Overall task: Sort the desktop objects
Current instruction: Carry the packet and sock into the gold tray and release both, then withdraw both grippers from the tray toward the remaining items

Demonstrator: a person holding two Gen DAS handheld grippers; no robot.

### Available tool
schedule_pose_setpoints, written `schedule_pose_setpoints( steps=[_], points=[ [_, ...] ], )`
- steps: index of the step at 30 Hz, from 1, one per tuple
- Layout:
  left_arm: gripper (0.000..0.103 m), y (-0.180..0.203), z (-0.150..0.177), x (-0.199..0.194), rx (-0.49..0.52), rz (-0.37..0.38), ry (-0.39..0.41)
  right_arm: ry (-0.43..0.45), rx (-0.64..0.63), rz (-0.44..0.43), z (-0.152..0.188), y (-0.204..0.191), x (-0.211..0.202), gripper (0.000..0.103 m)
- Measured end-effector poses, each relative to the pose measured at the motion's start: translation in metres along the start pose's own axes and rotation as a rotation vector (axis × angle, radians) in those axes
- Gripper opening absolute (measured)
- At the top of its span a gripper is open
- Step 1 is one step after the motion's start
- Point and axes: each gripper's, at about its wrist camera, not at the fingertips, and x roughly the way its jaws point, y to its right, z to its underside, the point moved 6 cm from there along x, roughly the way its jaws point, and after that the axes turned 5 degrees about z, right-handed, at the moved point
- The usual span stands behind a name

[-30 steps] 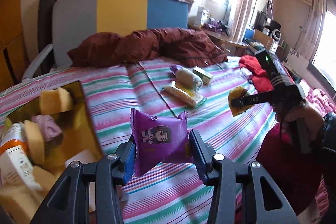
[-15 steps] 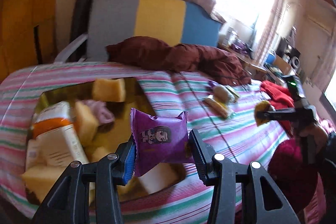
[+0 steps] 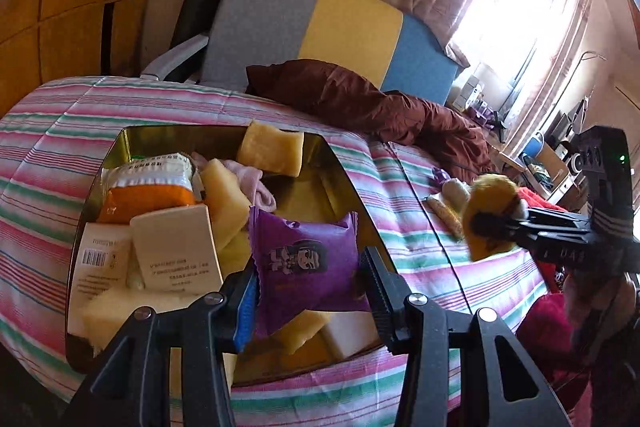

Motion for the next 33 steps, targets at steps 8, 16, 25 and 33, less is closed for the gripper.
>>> schedule_pose_setpoints(
  steps=[8, 16, 25, 33],
  points=[
    [0.062, -0.003, -0.014, 0.019, -0.029, -0.012, -0.013, 0.034, -0.006, -0.106, -0.044, -0.060, 0.031, 0.061],
    [0.062, -0.011, -0.002, 0.015, -0.003, -0.090, -0.015, -0.004, -0.007, -0.116, -0.038, -0.075, 0.049, 0.063],
    [0.062, -0.008, -0.003, 0.002, 0.035, -0.197, 0.006, -0.051, 0.023, -0.084, -0.008, -0.060, 0.055, 0.069],
    [0.062, 0.002, 0.002, -0.004, 0.067, -0.228, 0.004, -0.049, 0.020, -0.040, 0.009, -0.047, 0.044, 0.075]
  ],
)
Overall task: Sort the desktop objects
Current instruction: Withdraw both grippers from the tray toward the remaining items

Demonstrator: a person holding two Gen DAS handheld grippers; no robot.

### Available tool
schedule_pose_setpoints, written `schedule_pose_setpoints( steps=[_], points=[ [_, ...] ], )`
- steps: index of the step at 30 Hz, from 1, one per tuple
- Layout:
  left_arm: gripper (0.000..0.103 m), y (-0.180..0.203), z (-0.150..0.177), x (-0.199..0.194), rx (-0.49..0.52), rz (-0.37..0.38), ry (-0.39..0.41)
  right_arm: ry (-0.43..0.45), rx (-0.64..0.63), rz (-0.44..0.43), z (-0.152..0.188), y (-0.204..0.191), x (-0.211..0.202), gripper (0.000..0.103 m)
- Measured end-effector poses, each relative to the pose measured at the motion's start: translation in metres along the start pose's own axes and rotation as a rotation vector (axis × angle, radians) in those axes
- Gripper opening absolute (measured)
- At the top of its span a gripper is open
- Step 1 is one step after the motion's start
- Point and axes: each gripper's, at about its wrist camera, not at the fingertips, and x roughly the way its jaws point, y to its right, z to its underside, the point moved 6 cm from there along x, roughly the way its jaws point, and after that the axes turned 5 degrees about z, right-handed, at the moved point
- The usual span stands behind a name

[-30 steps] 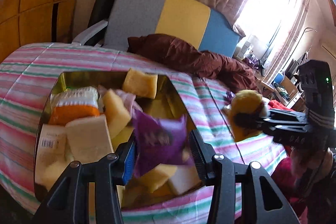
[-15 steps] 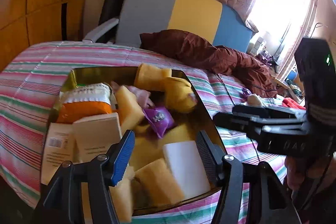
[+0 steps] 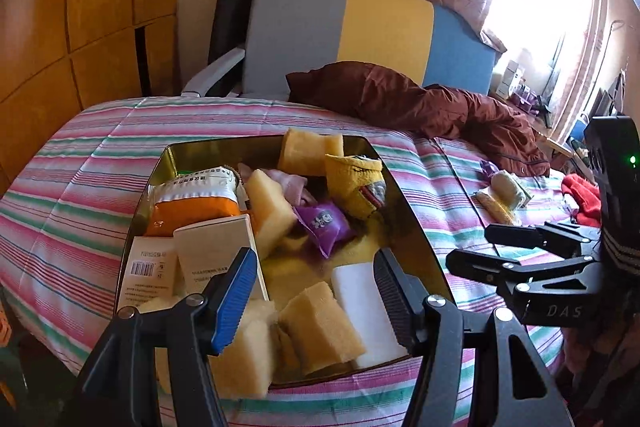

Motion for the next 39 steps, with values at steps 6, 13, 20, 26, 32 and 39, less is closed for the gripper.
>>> schedule_pose_setpoints(
  steps=[6, 13, 20, 26, 32, 39],
  points=[
    [0.062, 0.015, 0.003, -0.002, 0.052, -0.004, -0.003, 0.001, 0.020, 0.034, 0.006, 0.018, -0.006, 0.076],
    [0.062, 0.026, 0.004, -0.001, 0.078, 0.001, -0.011, 0.007, 0.035, 0.075, 0.008, 0.037, -0.015, 0.076],
    [0.062, 0.037, 0.005, 0.004, 0.095, 0.013, -0.026, 0.016, 0.039, 0.117, 0.006, 0.058, -0.026, 0.077],
    [0.062, 0.046, 0.005, 0.009, 0.118, 0.020, -0.040, 0.009, 0.049, 0.140, 0.005, 0.074, -0.032, 0.077],
    [0.062, 0.059, 0.003, 0.012, 0.142, 0.043, -0.047, -0.025, 0.063, 0.177, 0.006, 0.098, -0.035, 0.081],
    [0.063, 0.075, -0.002, 0.019, 0.147, 0.108, -0.065, -0.040, 0.159, 0.216, 0.006, 0.147, -0.042, 0.081]
  ],
)
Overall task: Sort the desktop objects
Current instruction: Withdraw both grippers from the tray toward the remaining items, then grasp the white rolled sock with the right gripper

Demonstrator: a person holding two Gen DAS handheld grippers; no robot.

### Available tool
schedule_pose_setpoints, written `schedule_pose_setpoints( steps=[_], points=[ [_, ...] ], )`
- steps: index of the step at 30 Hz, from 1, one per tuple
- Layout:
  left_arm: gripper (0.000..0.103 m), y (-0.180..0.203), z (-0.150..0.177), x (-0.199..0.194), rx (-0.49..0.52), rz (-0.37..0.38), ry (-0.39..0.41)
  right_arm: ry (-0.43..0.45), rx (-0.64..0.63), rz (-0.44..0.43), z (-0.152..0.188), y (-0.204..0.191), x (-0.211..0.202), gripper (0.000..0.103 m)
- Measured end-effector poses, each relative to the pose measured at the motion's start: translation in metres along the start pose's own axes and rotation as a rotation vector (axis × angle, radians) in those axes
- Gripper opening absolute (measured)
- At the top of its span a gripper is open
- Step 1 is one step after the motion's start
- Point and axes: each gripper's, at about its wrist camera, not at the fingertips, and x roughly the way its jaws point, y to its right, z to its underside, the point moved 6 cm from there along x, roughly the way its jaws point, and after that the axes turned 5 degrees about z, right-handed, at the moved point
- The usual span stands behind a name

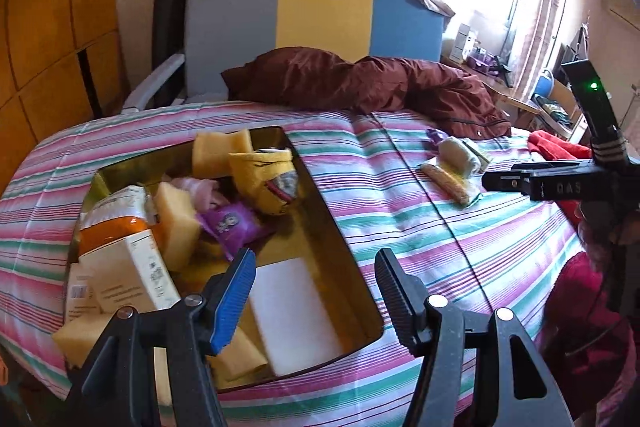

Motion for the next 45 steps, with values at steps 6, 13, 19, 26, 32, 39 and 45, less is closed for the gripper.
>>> schedule_pose_setpoints(
  steps=[6, 13, 19, 26, 32, 39, 45],
  points=[
    [0.063, 0.012, -0.003, 0.007, 0.027, 0.014, -0.010, -0.021, 0.090, 0.018, 0.000, 0.049, 0.006, 0.081],
    [0.063, 0.026, -0.004, 0.019, 0.048, 0.043, -0.035, -0.044, 0.181, 0.052, 0.002, 0.089, 0.018, 0.081],
    [0.063, 0.041, -0.003, 0.029, 0.085, 0.069, -0.068, -0.035, 0.219, 0.044, -0.009, 0.106, 0.031, 0.081],
    [0.063, 0.052, -0.004, 0.041, 0.087, 0.106, -0.094, -0.027, 0.273, 0.011, -0.039, 0.115, 0.065, 0.080],
    [0.063, 0.061, -0.004, 0.054, 0.100, 0.128, -0.122, -0.084, 0.247, 0.002, -0.052, 0.115, 0.100, 0.080],
    [0.063, 0.071, -0.004, 0.074, 0.109, 0.143, -0.166, -0.080, 0.229, -0.022, -0.055, 0.114, 0.132, 0.064],
    [0.063, 0.088, -0.010, 0.092, 0.088, 0.184, -0.202, -0.076, 0.190, -0.011, -0.053, 0.115, 0.140, 0.051]
  ],
)
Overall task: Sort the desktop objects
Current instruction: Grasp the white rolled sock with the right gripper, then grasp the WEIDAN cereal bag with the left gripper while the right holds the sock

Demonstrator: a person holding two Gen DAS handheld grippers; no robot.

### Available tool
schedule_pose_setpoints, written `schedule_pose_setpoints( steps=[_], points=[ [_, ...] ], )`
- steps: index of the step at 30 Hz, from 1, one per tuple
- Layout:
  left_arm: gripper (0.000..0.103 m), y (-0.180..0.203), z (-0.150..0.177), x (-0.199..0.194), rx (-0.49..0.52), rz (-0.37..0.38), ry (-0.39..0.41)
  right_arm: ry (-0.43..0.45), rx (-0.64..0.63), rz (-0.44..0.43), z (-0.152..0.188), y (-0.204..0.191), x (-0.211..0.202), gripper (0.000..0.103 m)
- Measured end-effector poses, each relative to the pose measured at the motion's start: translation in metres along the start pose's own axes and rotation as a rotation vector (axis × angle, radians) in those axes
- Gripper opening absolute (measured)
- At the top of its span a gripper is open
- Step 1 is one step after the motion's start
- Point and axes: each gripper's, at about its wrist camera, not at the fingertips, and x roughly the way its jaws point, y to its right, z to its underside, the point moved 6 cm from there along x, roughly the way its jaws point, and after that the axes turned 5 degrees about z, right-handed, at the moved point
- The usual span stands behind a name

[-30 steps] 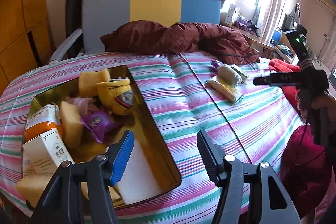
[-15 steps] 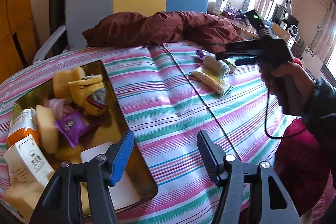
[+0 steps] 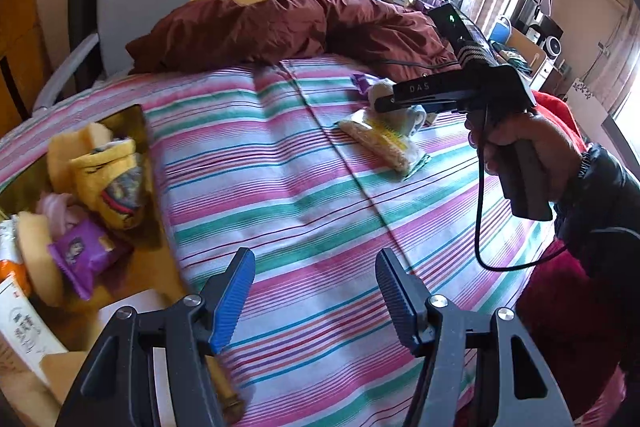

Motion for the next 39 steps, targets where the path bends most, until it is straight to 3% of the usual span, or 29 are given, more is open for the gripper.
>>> schedule_pose_setpoints(
  steps=[3, 8, 12, 21, 34, 39],
  points=[
    [0.063, 0.005, -0.008, 0.010, -0.036, 0.046, -0.023, -0.008, -0.030, -0.012, 0.000, -0.005, -0.008, 0.051],
    [0.063, 0.010, -0.027, 0.031, -0.093, 0.063, -0.050, 0.063, -0.053, -0.041, -0.005, -0.009, -0.039, 0.051],
    [0.063, 0.021, -0.046, 0.048, -0.091, 0.062, -0.065, 0.107, -0.009, -0.013, -0.008, 0.007, -0.051, 0.051],
    [0.063, 0.052, -0.091, 0.107, -0.128, 0.090, -0.110, 0.104, 0.074, 0.049, -0.018, 0.027, -0.062, 0.051],
    [0.066, 0.055, -0.117, 0.172, -0.208, 0.022, -0.188, 0.133, 0.114, 0.034, -0.023, 0.037, -0.075, 0.051],
    [0.074, 0.064, -0.118, 0.182, -0.132, -0.016, -0.197, 0.127, 0.104, 0.029, -0.022, 0.035, -0.074, 0.051]
  ],
)
